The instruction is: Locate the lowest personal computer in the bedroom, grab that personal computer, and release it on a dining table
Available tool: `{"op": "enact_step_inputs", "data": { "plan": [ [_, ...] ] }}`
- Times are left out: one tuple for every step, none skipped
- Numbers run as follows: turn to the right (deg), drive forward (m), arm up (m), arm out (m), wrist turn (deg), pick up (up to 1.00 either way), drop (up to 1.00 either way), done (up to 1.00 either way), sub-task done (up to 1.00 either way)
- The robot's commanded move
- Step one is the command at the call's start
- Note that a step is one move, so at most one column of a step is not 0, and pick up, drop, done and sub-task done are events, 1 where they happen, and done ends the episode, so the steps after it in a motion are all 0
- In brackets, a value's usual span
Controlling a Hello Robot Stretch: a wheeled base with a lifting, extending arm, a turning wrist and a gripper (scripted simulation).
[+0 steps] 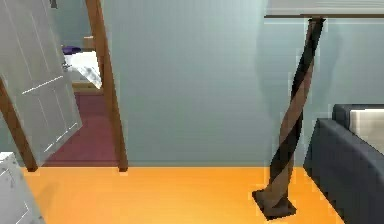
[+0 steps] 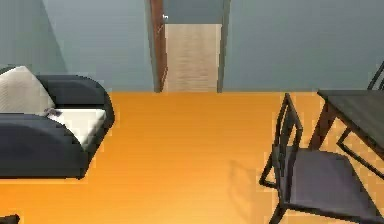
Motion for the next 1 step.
{"op": "enact_step_inputs", "data": {
  "plan": [
    [-30.0,0.0,0.0,0.0,0.0,0.0,0.0,0.0,0.0]
  ]
}}
